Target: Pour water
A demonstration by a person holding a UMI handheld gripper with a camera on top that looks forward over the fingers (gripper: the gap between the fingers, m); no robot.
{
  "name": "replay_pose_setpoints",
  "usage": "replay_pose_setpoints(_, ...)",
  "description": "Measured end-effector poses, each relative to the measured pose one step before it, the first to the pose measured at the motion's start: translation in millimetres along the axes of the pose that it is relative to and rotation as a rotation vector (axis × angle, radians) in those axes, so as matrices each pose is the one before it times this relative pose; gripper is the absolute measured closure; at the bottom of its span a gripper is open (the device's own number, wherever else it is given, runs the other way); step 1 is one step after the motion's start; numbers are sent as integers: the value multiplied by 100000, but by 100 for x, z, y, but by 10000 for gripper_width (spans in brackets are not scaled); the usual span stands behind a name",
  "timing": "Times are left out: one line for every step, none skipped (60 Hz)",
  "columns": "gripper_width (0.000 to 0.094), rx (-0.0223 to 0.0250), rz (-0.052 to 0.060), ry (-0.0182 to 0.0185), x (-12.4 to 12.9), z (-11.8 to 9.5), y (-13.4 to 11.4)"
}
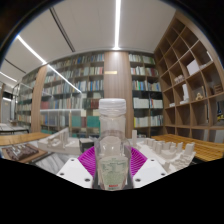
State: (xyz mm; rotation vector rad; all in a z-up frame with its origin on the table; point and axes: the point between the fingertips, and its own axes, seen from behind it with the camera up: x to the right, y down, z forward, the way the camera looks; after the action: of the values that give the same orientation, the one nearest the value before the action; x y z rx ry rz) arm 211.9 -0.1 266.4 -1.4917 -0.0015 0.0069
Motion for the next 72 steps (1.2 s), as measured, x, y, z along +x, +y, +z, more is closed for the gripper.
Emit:
replay_pose_setpoints(544,-2890,-738,306,177,-585,-652)
replay_pose_setpoints(545,-2476,-903,423,-135,-318,107)
replay_pose_setpoints(545,-2072,-1002,217,202,-15,907)
replay_pose_setpoints(544,-2104,-787,63,136,62,1005)
replay_pose_setpoints(545,-2026,-1203,106,526,720,2328)
replay_pose_setpoints(545,-2278,-770,94,184,149,1149)
replay_pose_setpoints(545,-1955,-631,61,164,196,1088)
replay_pose_setpoints(544,-1024,-753,-196,379,976,2218)
replay_pose_setpoints(544,-1942,-49,-535,-163,-259,208)
replay_pose_setpoints(545,-1675,-222,-581,-137,154,802)
replay_pose_setpoints(545,-1712,-64,-506,-28,179,868)
replay_pose_setpoints(546,-1731,174,-447,-64,230,867)
replay_pose_setpoints(546,-1709,288,-434,-88,231,799)
replay_pose_setpoints(544,-1709,196,-386,-63,245,818)
replay_pose_setpoints(545,-1530,42,-250,-18,241,759)
replay_pose_setpoints(545,-1399,59,-90,20,250,753)
replay_pose_setpoints(545,-1404,200,-41,20,227,742)
replay_pose_setpoints(544,-1189,231,123,-440,725,914)
replay_pose_setpoints(542,-1305,334,-195,38,97,814)
replay_pose_setpoints(542,-1202,-38,-192,296,84,987)
replay_pose_setpoints(541,-2049,42,215,162,192,961)
replay_pose_setpoints(534,5132,668,683,126,-264,-555)
replay_pose_setpoints(521,697,1066,-142,-41,271,-164)
replay_pose_setpoints(528,-1955,429,352,238,-201,655)
replay_pose_setpoints(538,1734,1166,0,55,20,-484)
replay_pose_setpoints(537,-1474,995,-299,-114,426,73)
replay_pose_setpoints(528,134,500,14,28,-433,145)
replay_pose_setpoints(518,524,322,-82,-91,28,-304)
replay_pose_setpoints(503,-67,-129,-175,86,-164,307)
replay_pose_setpoints(480,-220,-361,-153,44,-154,-127)
replay_pose_setpoints(459,-209,-408,-226,-36,-40,15)
replay_pose_setpoints(427,-416,-253,-298,-54,-29,2)
replay_pose_setpoints(410,-673,-93,10,15,-55,12)
replay_pose_setpoints(394,-882,-31,288,79,-57,61)
replay_pose_setpoints(374,-1280,245,676,182,-117,127)
replay_pose_setpoints(333,-1226,346,1001,229,-178,106)
replay_pose_setpoints(279,-741,396,810,134,-279,-63)
replay_pose_setpoints(181,-21,387,833,-144,3,-290)
replay_pose_setpoints(120,197,483,740,173,-552,-269)
replay_pose_setpoints(59,399,475,685,98,-518,-337)
replay_pose_setpoints(77,295,397,568,4,-481,-368)
replay_pose_setpoints(102,237,424,1066,131,-556,-368)
replay_pose_setpoints(109,-10,213,1465,109,-549,-332)
replay_pose_setpoints(103,-206,263,1279,182,-701,-278)
replay_pose_setpoints(94,-289,207,1203,95,-804,-212)
replay_pose_setpoints(80,-94,31,903,-3,-855,-246)
replay_pose_setpoints(74,-131,6,686,-3,-947,-234)
replay_pose_setpoints(73,-171,269,859,71,-1014,-185)
replay_pose_setpoints(71,-175,487,495,-61,-1040,-162)
replay_pose_setpoints(76,-316,382,143,54,-1080,-309)
replay_pose_setpoints(81,-127,335,34,-301,-1095,2)
replay_pose_setpoints(80,-371,275,37,-204,-1124,-12)
replay_pose_setpoints(80,-517,278,109,-185,-1183,56)
replay_pose_setpoints(80,-540,86,29,-223,-1202,108)
replay_pose_setpoints(81,-390,-182,-128,-242,-1209,90)
replay_pose_setpoints(81,-223,-321,-215,-140,-1255,-13)
replay_pose_setpoints(82,-51,-183,82,-208,-1213,116)
replay_pose_setpoints(82,-96,63,318,-174,-1039,216)
replay_pose_setpoints(83,-285,8,300,-141,-1160,164)
replay_pose_setpoints(82,-214,-253,218,-162,-1151,171)
replay_pose_setpoints(81,-201,-473,65,-131,-1311,158)
replay_pose_setpoints(80,-159,-467,89,-173,-1144,224)
replay_pose_setpoints(81,-198,-335,18,-178,-1105,253)
replay_pose_setpoints(81,-360,-232,-109,-143,-1130,246)
replay_pose_setpoints(82,-363,-329,-80,-186,-1049,285)
replay_pose_setpoints(81,-400,-236,109,-214,-937,365)
replay_pose_setpoints(83,-426,-125,161,-167,-955,308)
replay_pose_setpoints(83,-419,-117,112,-167,-921,318)
replay_pose_setpoints(85,-505,-84,-133,-116,-950,285)
replay_pose_setpoints(86,-522,-11,-67,-192,-834,348)
replay_pose_setpoints(85,-496,183,30,-152,-785,377)
replay_pose_setpoints(83,-340,224,71,-152,-740,321)
